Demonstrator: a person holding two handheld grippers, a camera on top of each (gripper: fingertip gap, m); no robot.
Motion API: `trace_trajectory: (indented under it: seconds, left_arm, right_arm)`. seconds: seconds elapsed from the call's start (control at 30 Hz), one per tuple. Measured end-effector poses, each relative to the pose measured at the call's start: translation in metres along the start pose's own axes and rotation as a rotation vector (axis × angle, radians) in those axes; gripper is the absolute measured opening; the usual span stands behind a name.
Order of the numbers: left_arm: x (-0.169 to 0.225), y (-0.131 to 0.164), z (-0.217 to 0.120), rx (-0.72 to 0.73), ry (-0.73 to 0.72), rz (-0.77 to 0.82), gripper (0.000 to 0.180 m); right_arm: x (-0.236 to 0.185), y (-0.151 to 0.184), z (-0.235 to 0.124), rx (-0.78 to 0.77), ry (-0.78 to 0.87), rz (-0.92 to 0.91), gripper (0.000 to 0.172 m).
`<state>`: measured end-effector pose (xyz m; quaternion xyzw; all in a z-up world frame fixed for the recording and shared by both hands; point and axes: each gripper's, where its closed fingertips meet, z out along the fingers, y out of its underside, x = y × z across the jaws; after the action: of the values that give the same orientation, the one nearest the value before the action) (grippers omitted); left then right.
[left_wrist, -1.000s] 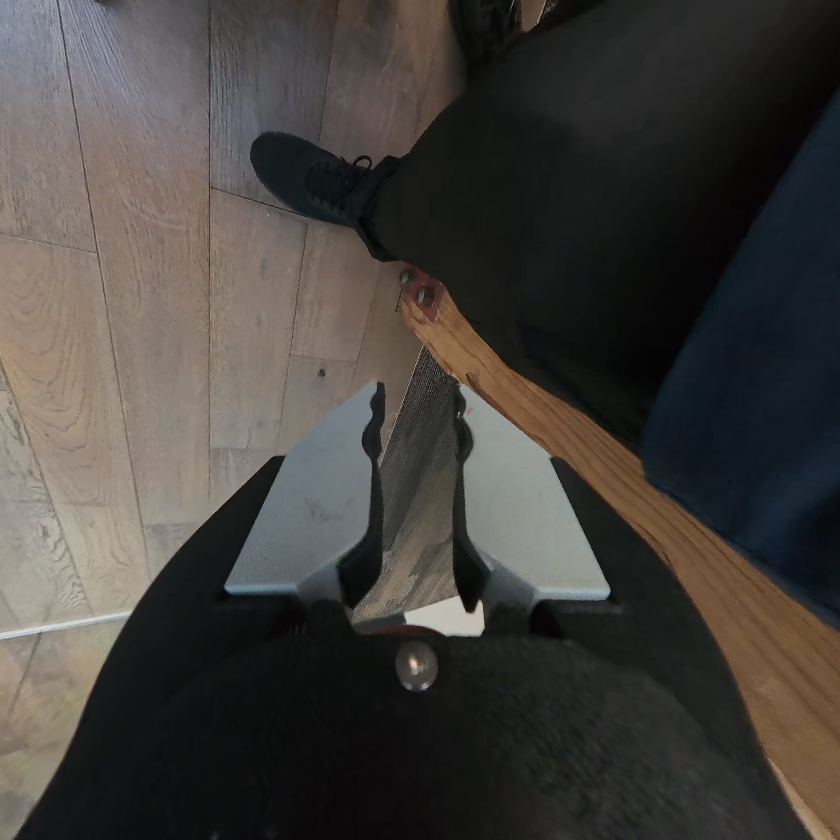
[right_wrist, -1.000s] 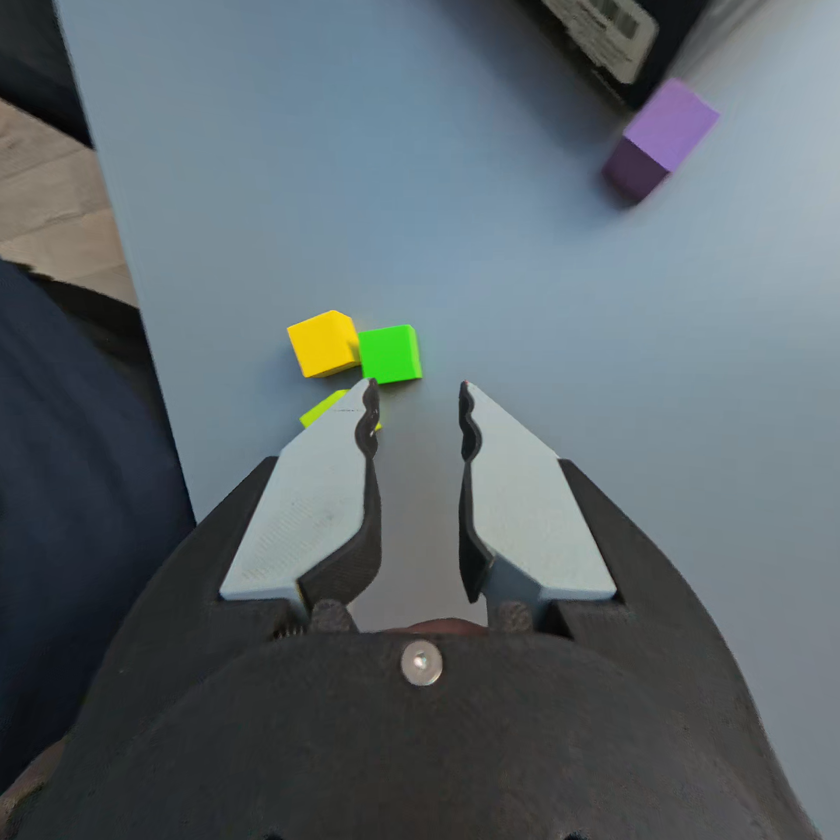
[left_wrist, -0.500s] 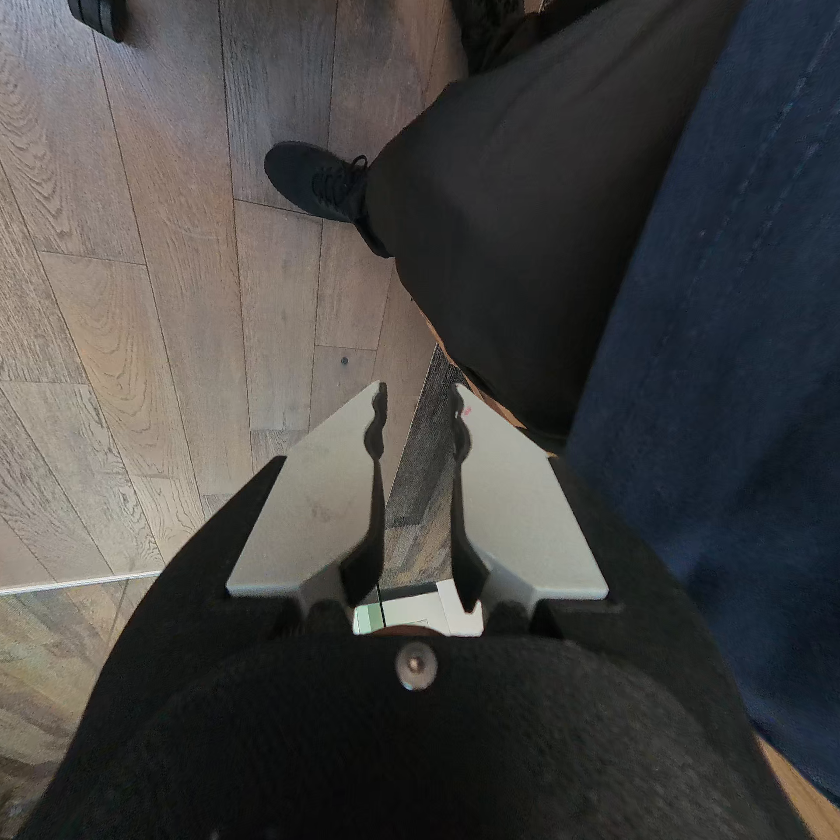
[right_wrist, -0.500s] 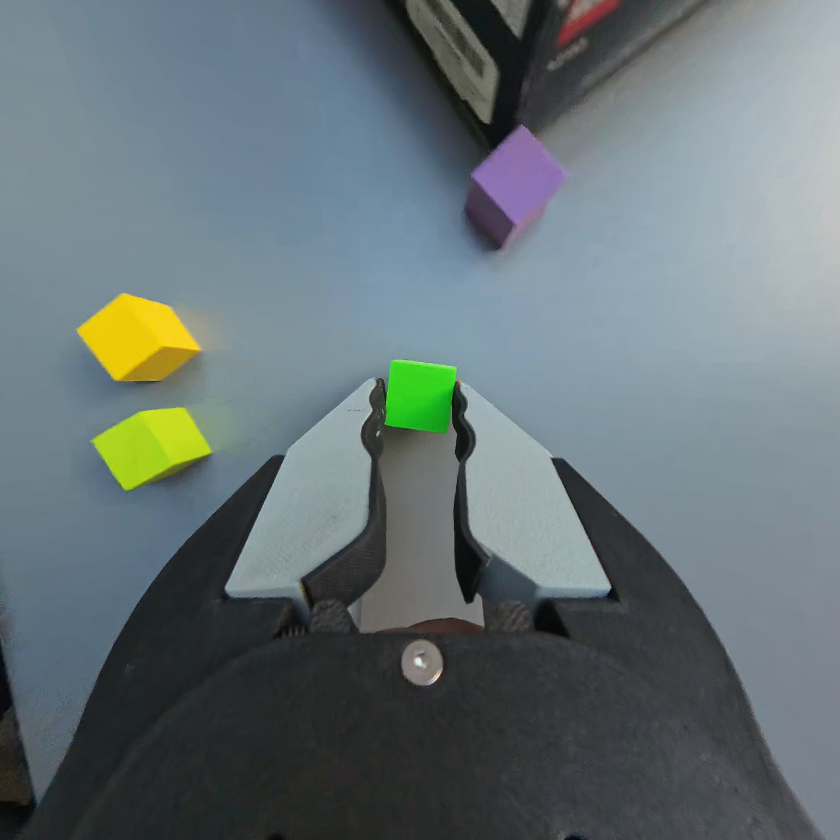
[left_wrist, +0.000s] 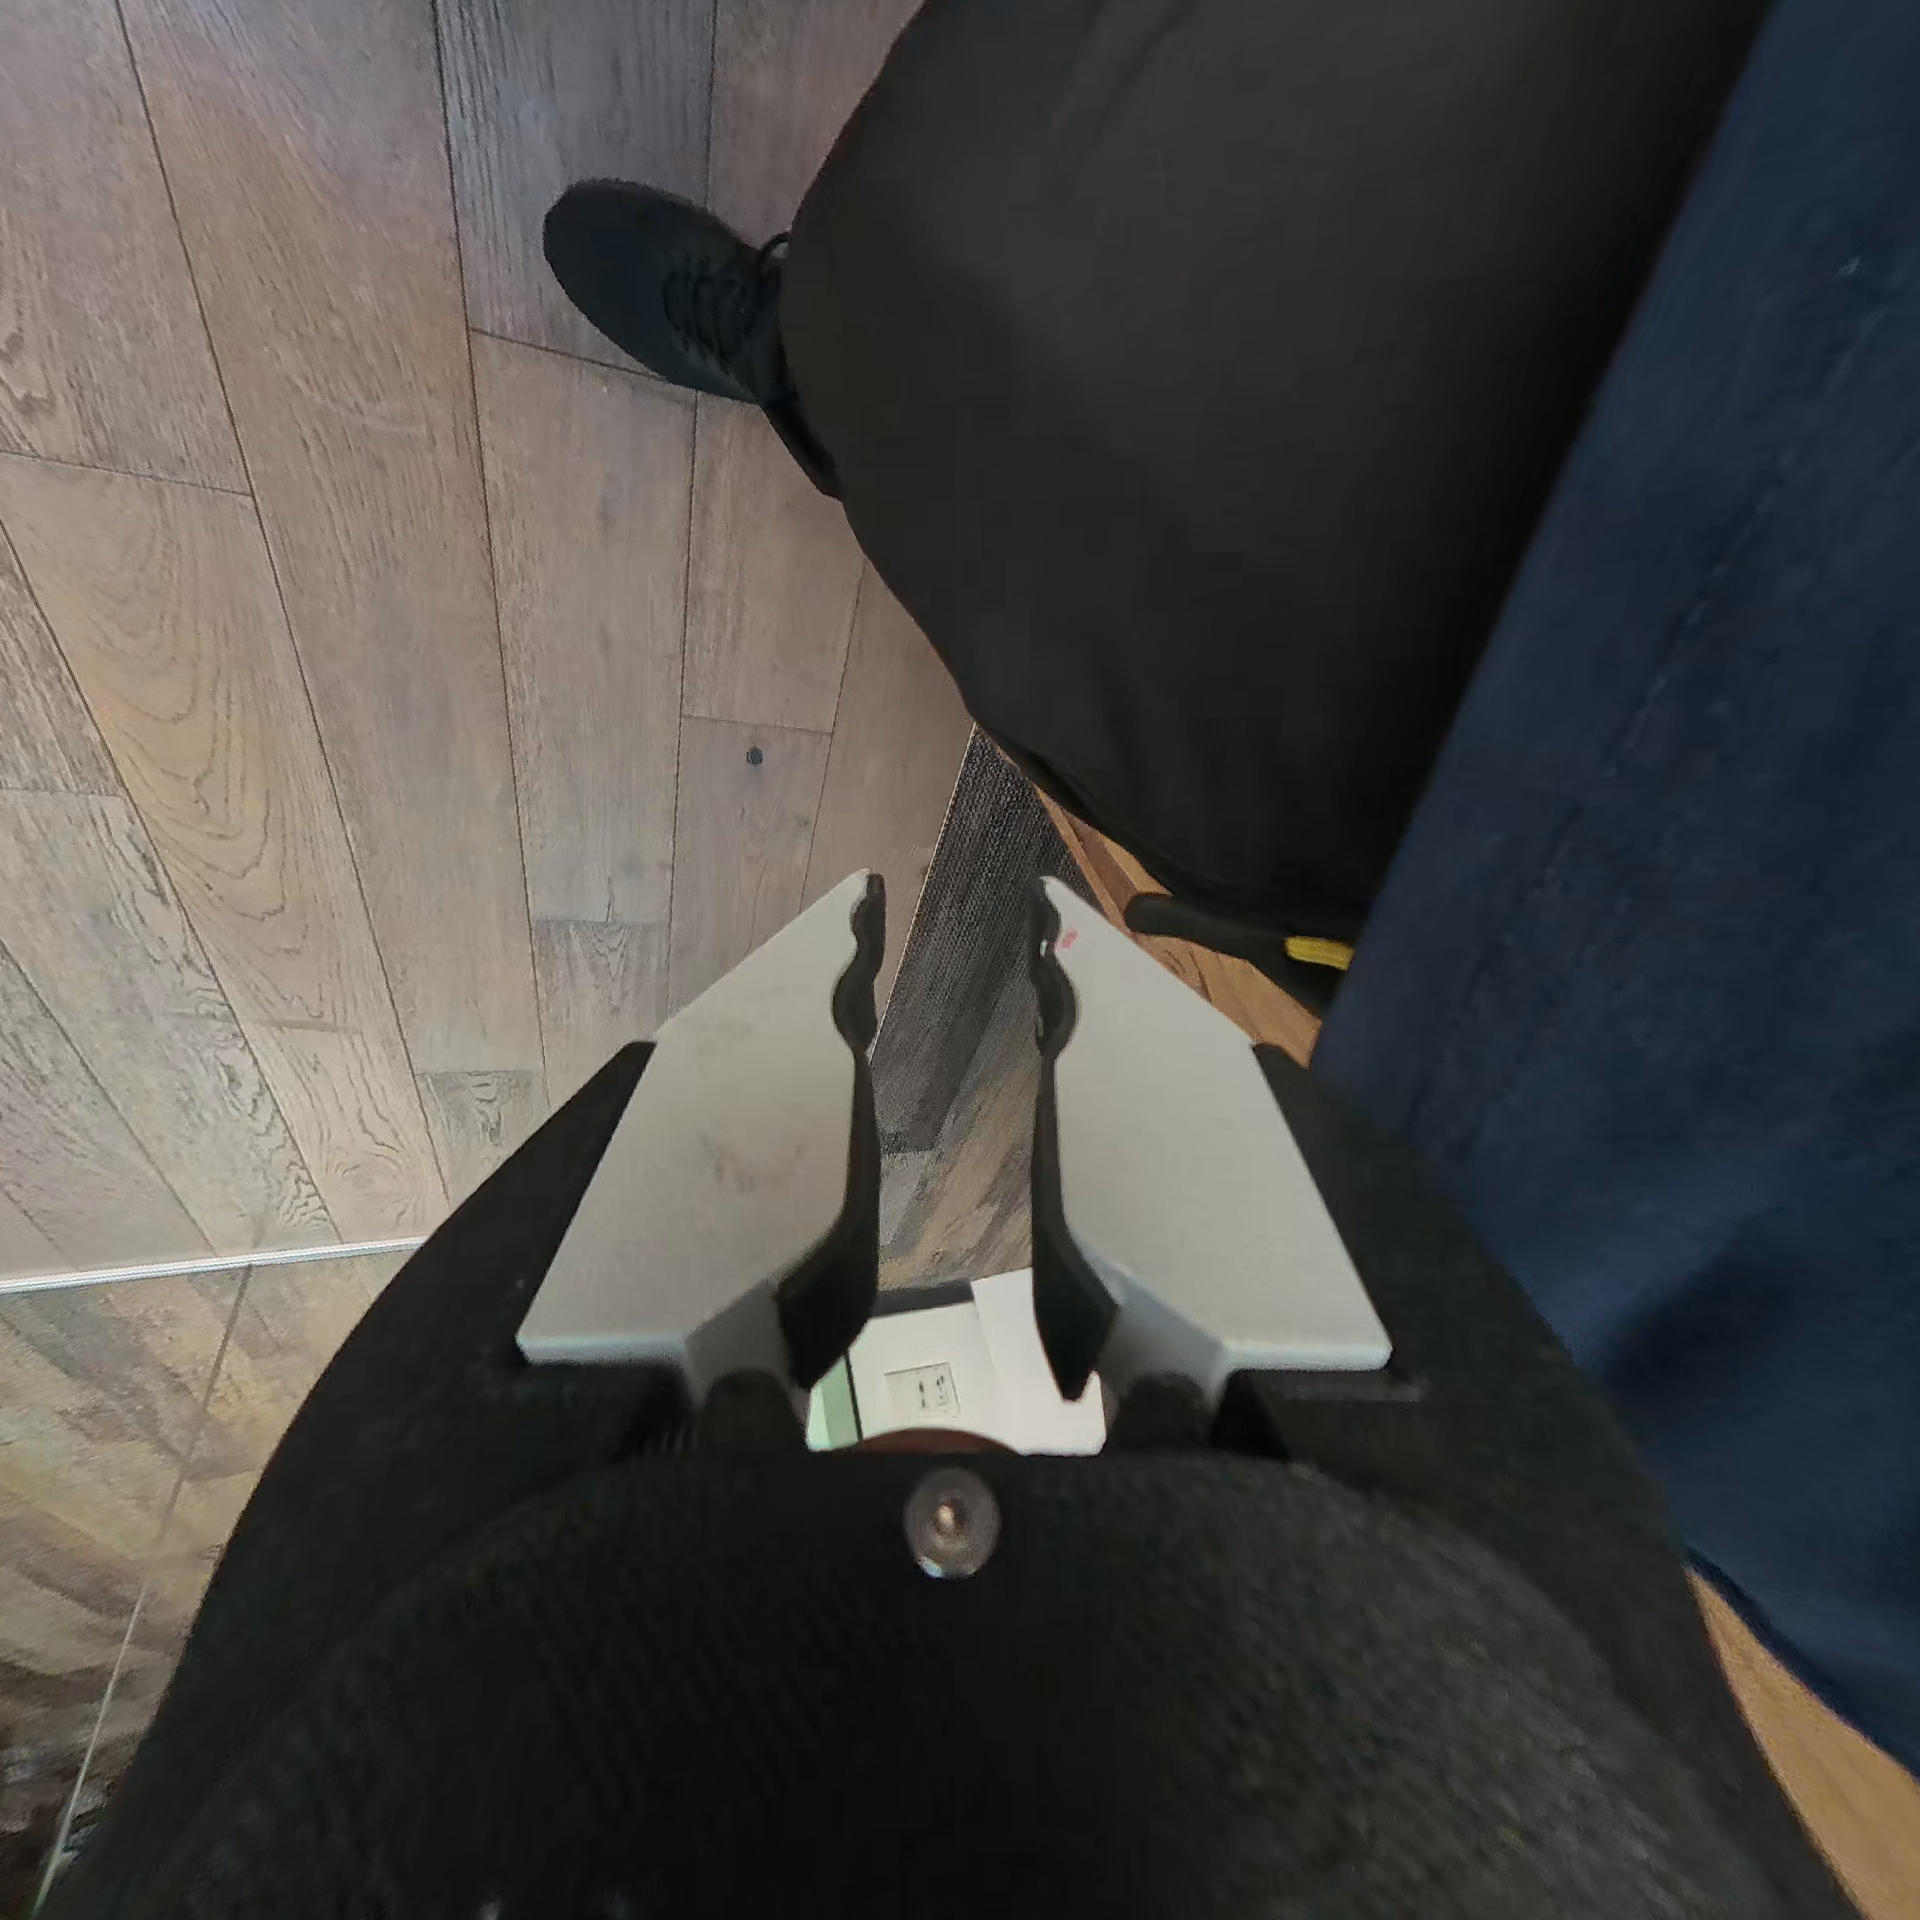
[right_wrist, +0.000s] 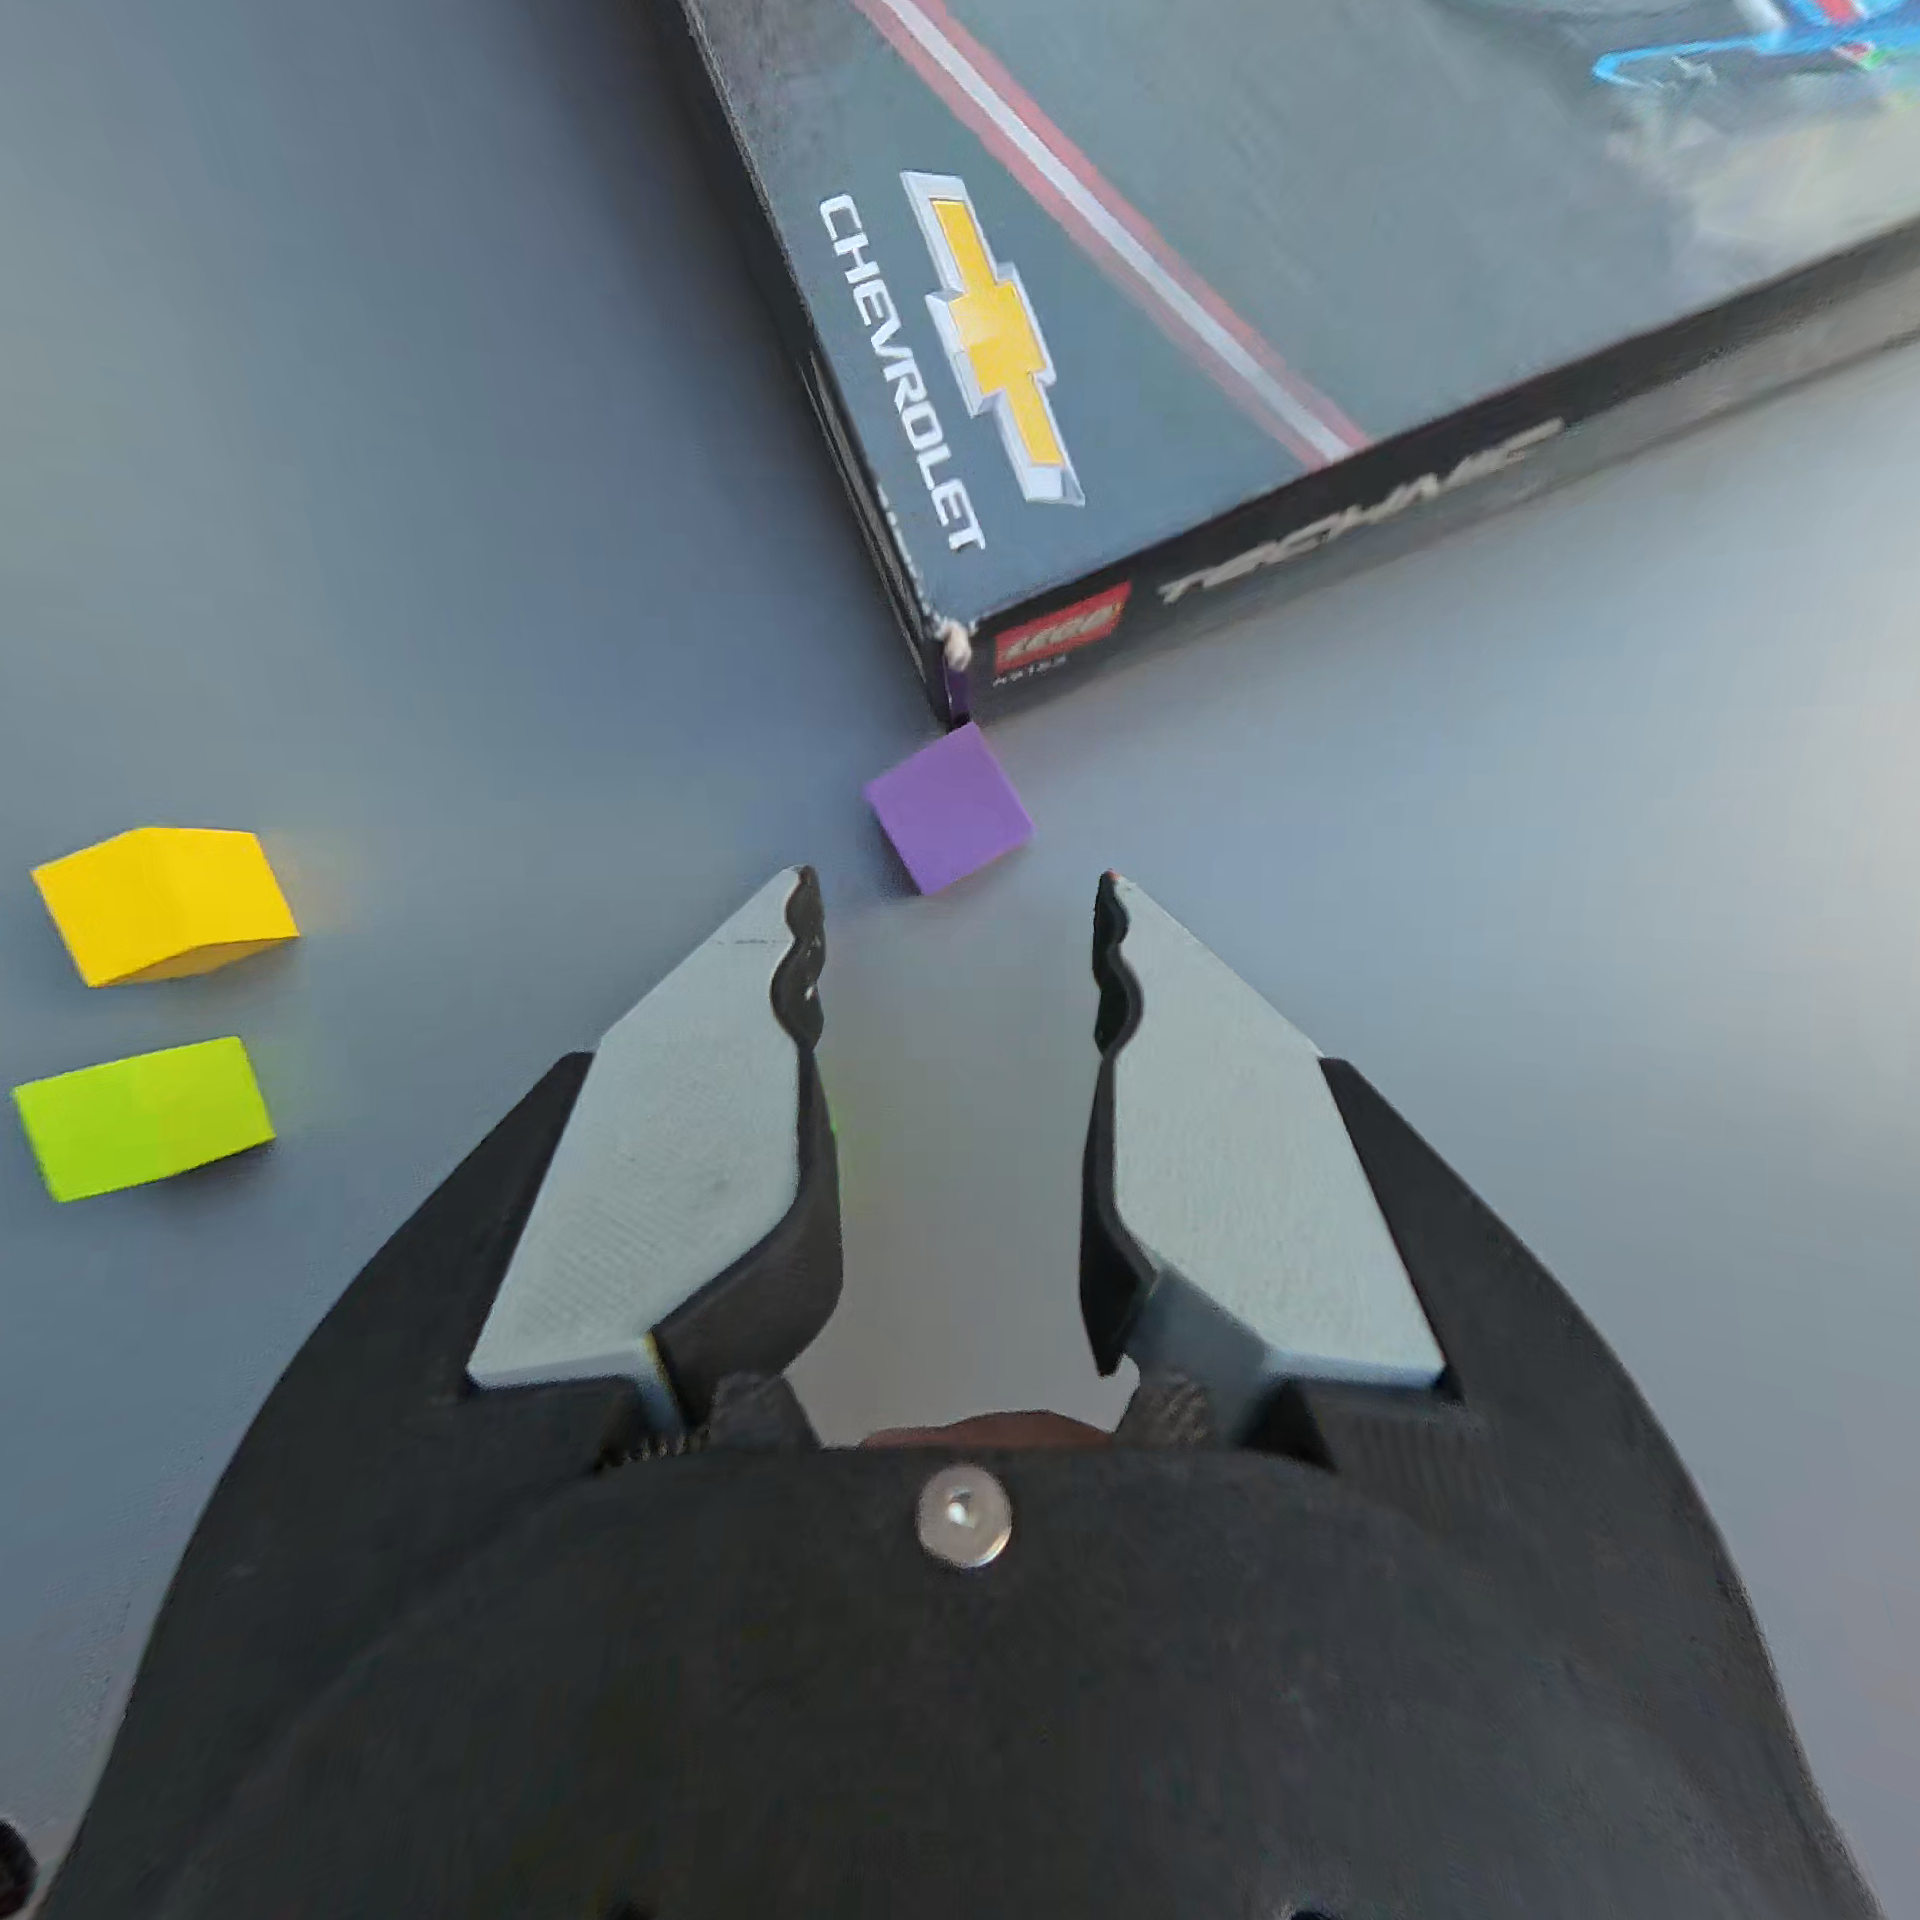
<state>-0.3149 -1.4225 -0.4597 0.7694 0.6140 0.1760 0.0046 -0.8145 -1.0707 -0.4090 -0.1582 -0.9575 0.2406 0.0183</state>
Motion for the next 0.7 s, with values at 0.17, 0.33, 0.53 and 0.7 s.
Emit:
trace_trajectory:
  seconds: [0.17, 0.33, 0.53, 0.7]
  left_arm:
    - [0.000, 0.001, -0.003, 0.020, -0.006, -0.012, 0.025]
    - [-0.001, 0.006, -0.001, 0.024, -0.004, -0.037, 0.025]
    - [0.001, 0.018, 0.010, -0.021, 0.017, -0.026, 0.025]
    - [-0.005, 0.010, 0.012, -0.024, 0.031, -0.020, 0.025]
  right_arm:
    - [-0.008, -0.010, 0.022, -0.115, -0.082, -0.209, 0.037]
    - [-0.005, 0.002, 0.023, -0.193, -0.023, -0.206, 0.026]
    - [0.001, 0.011, -0.012, -0.125, 0.030, 0.122, 0.025]
    - [-0.008, 0.027, -0.051, -0.064, 0.007, 0.398, 0.026]
